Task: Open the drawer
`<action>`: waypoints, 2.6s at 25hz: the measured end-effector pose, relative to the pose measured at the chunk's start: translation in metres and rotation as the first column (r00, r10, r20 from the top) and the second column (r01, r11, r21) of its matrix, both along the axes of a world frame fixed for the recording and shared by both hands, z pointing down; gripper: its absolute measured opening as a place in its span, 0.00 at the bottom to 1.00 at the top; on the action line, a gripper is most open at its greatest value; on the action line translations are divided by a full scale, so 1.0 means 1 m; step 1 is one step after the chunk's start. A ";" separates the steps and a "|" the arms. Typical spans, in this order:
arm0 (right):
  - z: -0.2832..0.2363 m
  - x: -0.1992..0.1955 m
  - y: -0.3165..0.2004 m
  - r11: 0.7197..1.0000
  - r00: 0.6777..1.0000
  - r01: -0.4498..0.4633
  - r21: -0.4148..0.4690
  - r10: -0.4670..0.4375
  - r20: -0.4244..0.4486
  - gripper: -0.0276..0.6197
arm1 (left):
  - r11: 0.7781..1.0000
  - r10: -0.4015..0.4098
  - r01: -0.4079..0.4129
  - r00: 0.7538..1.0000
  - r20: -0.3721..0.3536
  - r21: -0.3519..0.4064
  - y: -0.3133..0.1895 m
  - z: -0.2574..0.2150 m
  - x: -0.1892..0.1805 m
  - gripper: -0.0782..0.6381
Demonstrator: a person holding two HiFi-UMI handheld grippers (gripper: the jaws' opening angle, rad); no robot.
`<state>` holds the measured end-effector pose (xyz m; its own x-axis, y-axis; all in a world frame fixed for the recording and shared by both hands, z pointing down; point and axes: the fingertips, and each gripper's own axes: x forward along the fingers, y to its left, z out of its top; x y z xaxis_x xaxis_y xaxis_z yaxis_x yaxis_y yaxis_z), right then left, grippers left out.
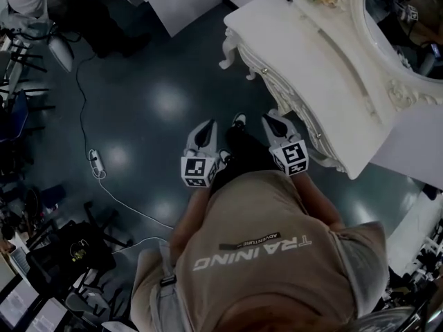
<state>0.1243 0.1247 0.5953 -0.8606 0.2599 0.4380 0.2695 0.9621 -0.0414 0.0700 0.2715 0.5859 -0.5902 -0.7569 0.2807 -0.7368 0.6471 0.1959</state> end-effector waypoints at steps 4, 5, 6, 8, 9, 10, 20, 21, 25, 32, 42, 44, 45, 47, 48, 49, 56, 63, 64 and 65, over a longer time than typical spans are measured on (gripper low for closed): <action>0.008 -0.029 -0.022 0.999 1.000 -0.005 -0.049 0.004 -0.026 0.05 | 0.998 -0.023 0.022 1.000 -0.011 -0.059 -0.014 -0.009 -0.023 0.12; 0.012 -0.036 -0.028 0.997 0.999 -0.025 -0.072 0.022 -0.044 0.05 | 0.997 -0.026 0.025 1.000 -0.018 -0.068 -0.017 -0.011 -0.030 0.12; 0.015 -0.042 -0.033 0.994 0.997 -0.049 -0.096 0.044 -0.059 0.05 | 0.997 -0.024 0.022 0.999 -0.023 -0.073 -0.020 -0.013 -0.037 0.12; 0.016 -0.061 -0.041 0.988 0.995 -0.088 -0.129 0.080 -0.065 0.05 | 0.996 0.003 -0.006 1.000 -0.025 -0.090 -0.024 -0.015 -0.055 0.12; 0.015 -0.074 -0.046 0.985 0.993 -0.105 -0.134 0.098 -0.059 0.05 | 0.994 0.029 -0.031 0.999 -0.027 -0.103 -0.028 -0.015 -0.066 0.12; 0.014 -0.087 -0.054 0.982 0.992 -0.125 -0.138 0.119 -0.053 0.05 | 0.992 0.056 -0.060 0.998 -0.034 -0.112 -0.036 -0.016 -0.078 0.12; 0.033 -0.113 -0.160 0.911 0.931 -0.363 -0.194 0.344 -0.124 0.05 | 0.943 0.322 -0.326 0.945 -0.053 -0.069 -0.183 -0.039 -0.160 0.12; 0.033 -0.112 -0.166 0.902 0.923 -0.381 -0.201 0.361 -0.131 0.05 | 0.935 0.344 -0.348 0.937 -0.060 -0.067 -0.192 -0.039 -0.163 0.12; 0.030 -0.104 -0.184 0.865 0.890 -0.455 -0.210 0.434 -0.139 0.05 | 0.887 0.447 -0.452 0.892 -0.074 -0.092 -0.223 -0.037 -0.172 0.12; 0.046 -0.099 -0.196 0.803 0.830 -0.556 -0.214 0.520 -0.202 0.05 | 0.793 0.596 -0.599 0.800 -0.061 -0.111 -0.264 -0.027 -0.182 0.12; 0.038 -0.128 -0.206 0.572 0.613 -0.790 -0.221 0.744 -0.265 0.05 | 0.542 0.834 -0.835 0.548 -0.058 -0.101 -0.291 -0.028 -0.223 0.12; 0.044 -0.138 -0.203 0.538 0.580 -0.815 -0.216 0.760 -0.293 0.05 | 0.502 0.859 -0.859 0.509 -0.064 -0.101 -0.294 -0.023 -0.237 0.12; 0.047 -0.140 -0.201 0.516 0.559 -0.829 -0.214 0.771 -0.305 0.05 | 0.480 0.870 -0.872 0.487 -0.074 -0.095 -0.295 -0.020 -0.241 0.12; 0.054 -0.143 -0.197 0.463 0.504 -0.864 -0.200 0.803 -0.317 0.05 | 0.434 0.891 -0.898 0.440 -0.112 -0.070 -0.294 -0.010 -0.247 0.12; 0.056 -0.143 -0.195 0.434 0.472 -0.882 -0.185 0.824 -0.315 0.05 | 0.410 0.901 -0.911 0.413 -0.134 -0.056 -0.292 -0.005 -0.249 0.12; 0.057 -0.142 -0.193 0.408 0.440 -0.898 -0.168 0.843 -0.308 0.05 | 0.382 0.911 -0.923 0.384 -0.152 -0.046 -0.290 -0.001 -0.250 0.12; 0.076 -0.150 -0.176 0.358 0.381 -0.925 -0.129 0.857 -0.348 0.05 | 0.229 0.959 -0.973 0.230 -0.164 -0.026 -0.295 0.017 -0.240 0.12; 0.122 -0.114 -0.172 0.186 0.252 -0.966 -0.178 0.830 -0.498 0.05 | 0.250 0.947 -0.968 0.246 -0.208 -0.006 -0.292 0.010 -0.233 0.12; 0.129 -0.112 -0.176 0.168 0.239 -0.969 -0.182 0.826 -0.511 0.05 | 0.260 0.944 -0.965 0.257 -0.205 -0.011 -0.292 0.007 -0.237 0.12; 0.134 -0.110 -0.178 0.159 0.232 -0.971 -0.181 0.823 -0.519 0.05 | 0.274 0.941 -0.962 0.271 -0.205 -0.014 -0.291 0.005 -0.241 0.12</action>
<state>0.0140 -0.0535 0.7291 -0.4806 -0.4275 0.7657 -0.8686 0.3519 -0.3488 -0.1711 -0.0191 0.5911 0.5800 -0.7061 0.4062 -0.8136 -0.4764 0.3334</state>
